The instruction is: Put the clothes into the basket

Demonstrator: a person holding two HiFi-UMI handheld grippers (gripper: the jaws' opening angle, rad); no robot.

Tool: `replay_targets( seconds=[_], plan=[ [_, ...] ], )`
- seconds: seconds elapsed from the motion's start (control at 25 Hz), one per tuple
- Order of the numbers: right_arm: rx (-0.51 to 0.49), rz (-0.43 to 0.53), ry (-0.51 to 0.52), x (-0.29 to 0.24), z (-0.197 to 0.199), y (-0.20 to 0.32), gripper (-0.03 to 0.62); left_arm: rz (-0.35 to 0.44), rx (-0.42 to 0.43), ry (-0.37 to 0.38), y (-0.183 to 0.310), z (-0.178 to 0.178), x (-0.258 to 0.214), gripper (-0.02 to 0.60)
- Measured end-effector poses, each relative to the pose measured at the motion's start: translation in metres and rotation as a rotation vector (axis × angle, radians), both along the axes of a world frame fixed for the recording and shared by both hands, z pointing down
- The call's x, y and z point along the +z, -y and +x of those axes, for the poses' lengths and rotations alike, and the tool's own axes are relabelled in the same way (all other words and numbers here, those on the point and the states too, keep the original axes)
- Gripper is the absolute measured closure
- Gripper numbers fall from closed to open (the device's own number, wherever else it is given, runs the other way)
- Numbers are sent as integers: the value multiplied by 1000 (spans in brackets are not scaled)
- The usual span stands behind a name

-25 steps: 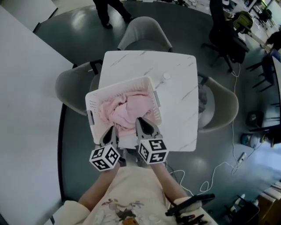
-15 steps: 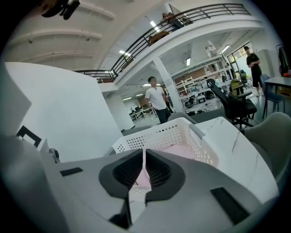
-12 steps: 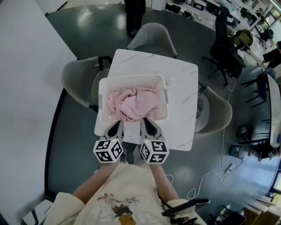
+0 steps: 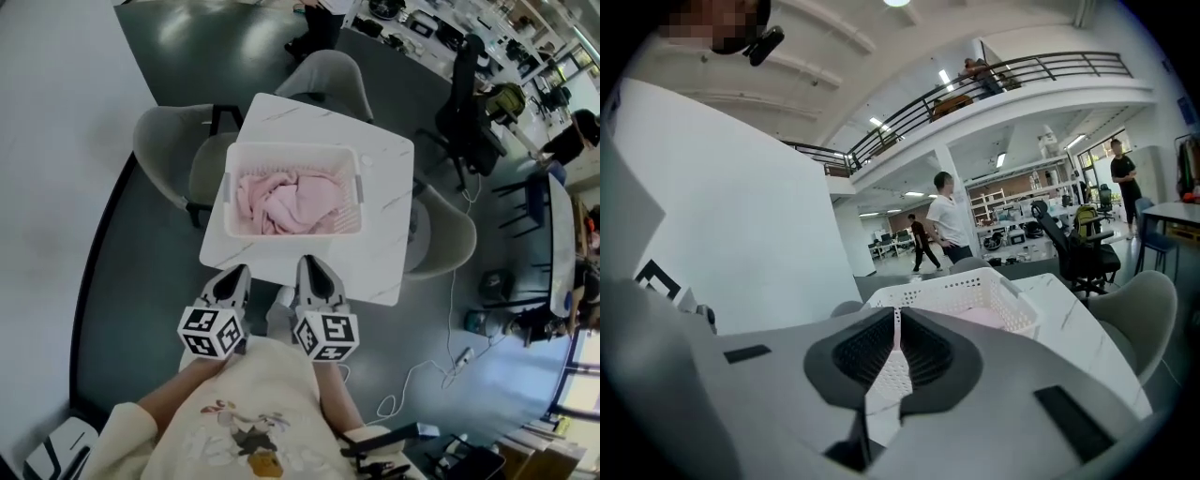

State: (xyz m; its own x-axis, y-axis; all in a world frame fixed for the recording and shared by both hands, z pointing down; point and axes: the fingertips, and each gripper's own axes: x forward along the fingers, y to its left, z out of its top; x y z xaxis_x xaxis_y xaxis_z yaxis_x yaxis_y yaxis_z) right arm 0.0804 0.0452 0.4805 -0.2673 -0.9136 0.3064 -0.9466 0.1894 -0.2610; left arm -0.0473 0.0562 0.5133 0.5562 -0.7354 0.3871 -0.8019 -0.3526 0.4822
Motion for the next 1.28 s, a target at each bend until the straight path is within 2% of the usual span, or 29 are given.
replay_targets(
  seconds=[0.2, 0.36, 0.52, 0.76, 1.08, 1.28],
  plan=[
    [22, 19, -28, -9, -19, -35, 569, 20, 41, -5, -27, -19, -4, 571],
    [14, 55, 33, -12, -38, -65, 569, 44, 66, -16, -42, -33, -11, 571],
    [24, 54, -81, -4, -47, -102, 569, 75, 141, 7, -69, -38, -16, 571],
    [135, 11, -74, 16, -54, -139, 585, 88, 217, 16, -93, -47, -8, 571],
    [66, -3, -137, 11, -90, -148, 586, 110, 228, -30, -89, -57, -21, 571],
    [75, -14, -118, 18, -97, -141, 586, 106, 239, -27, -93, -66, -13, 571]
  ],
)
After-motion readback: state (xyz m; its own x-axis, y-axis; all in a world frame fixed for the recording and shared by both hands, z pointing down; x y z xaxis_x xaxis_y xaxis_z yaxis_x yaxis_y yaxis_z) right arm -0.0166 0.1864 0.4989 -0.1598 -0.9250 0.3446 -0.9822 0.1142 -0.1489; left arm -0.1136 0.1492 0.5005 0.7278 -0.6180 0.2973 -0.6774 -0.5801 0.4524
